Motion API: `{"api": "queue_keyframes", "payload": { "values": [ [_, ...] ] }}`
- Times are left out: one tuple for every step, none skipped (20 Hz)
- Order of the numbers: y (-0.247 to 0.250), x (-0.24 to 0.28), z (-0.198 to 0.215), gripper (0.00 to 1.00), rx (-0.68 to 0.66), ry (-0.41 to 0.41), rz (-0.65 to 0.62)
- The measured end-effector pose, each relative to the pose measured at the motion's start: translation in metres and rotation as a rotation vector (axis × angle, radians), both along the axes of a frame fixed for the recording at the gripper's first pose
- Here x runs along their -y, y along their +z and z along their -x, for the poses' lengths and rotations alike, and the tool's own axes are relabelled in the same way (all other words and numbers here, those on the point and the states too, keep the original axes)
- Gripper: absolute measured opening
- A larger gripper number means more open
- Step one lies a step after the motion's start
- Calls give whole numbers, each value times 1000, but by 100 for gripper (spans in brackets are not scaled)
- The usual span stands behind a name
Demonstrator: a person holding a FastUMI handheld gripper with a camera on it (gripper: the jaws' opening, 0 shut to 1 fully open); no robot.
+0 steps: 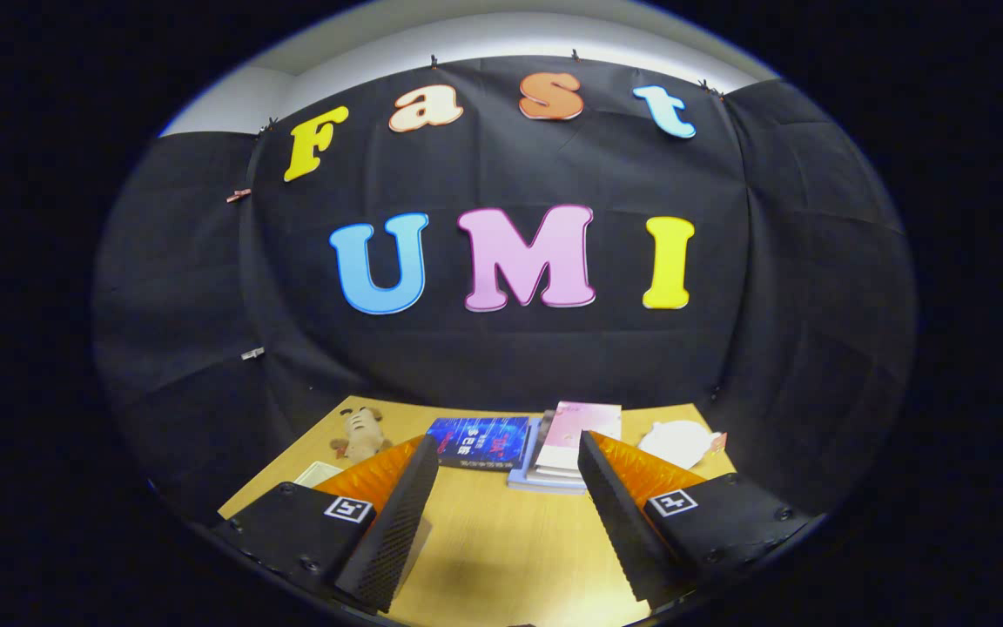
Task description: Open the storage box then place both shoes into the box .Put the left shoe in first, then the right shoe, with the right side of both shoes facing outward in a uniform manner.
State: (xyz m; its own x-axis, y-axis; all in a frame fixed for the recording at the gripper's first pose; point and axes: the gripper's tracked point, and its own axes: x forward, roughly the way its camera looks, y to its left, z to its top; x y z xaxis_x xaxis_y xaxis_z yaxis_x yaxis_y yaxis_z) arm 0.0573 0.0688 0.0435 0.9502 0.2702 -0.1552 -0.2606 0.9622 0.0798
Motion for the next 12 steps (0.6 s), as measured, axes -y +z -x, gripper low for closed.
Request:
{"api": "queue_keyframes", "payload": {
  "values": [
    [7,11,1,99,34,-17,5],
    [12,21,2,99,67,-29,13],
    [15,30,2,98,91,-38,19],
    [15,37,2,98,106,-42,23],
    [14,43,5,98,112,-47,22],
    [12,48,5,98,110,-49,15],
    [9,52,4,98,101,-46,6],
    [6,56,2,98,90,-46,-4],
    [4,57,0,98,80,-40,-11],
    [2,57,-2,98,75,-36,-14],
    [0,58,-4,98,71,-35,-10],
    [-3,59,-5,98,68,-37,-4]
  ]
}}
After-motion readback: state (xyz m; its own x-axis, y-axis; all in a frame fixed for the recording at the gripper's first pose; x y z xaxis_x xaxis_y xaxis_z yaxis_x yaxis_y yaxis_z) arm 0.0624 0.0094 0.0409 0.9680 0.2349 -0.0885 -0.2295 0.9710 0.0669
